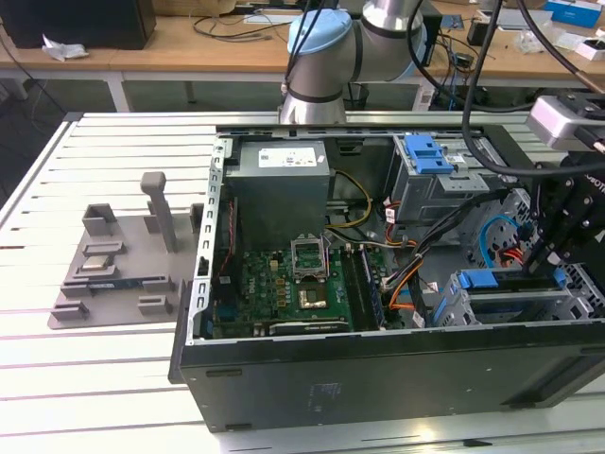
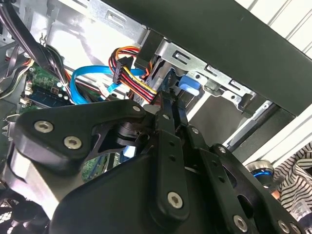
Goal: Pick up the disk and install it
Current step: 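Insert the first disk wire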
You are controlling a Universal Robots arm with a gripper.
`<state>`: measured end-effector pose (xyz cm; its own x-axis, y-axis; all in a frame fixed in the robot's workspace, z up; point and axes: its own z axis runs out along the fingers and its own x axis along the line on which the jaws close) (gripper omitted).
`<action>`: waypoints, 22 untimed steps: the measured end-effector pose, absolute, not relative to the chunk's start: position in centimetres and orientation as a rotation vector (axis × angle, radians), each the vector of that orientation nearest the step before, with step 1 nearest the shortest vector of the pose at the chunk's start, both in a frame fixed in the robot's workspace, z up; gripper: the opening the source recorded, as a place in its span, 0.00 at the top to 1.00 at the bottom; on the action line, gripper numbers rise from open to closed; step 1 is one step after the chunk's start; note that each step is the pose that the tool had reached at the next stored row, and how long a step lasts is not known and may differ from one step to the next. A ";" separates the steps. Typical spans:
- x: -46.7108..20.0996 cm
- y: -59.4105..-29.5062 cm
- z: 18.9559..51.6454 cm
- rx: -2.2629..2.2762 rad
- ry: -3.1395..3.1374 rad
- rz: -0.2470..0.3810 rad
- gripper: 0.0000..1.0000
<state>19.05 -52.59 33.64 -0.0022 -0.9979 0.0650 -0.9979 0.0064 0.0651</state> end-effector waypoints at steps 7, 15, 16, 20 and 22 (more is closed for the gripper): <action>19.0 -52.6 34.4 2.156 -2.166 -0.005 0.83; 18.9 -53.1 34.3 2.175 -2.181 -0.042 0.83; 18.9 -53.1 34.2 2.176 -2.182 -0.043 0.83; 18.9 -53.1 34.2 2.179 -2.185 -0.050 0.83; 18.9 -53.1 34.1 2.179 -2.185 -0.050 0.83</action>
<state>18.87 -53.07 34.14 -0.0024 -0.9999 0.0163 -0.9981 0.0034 0.0623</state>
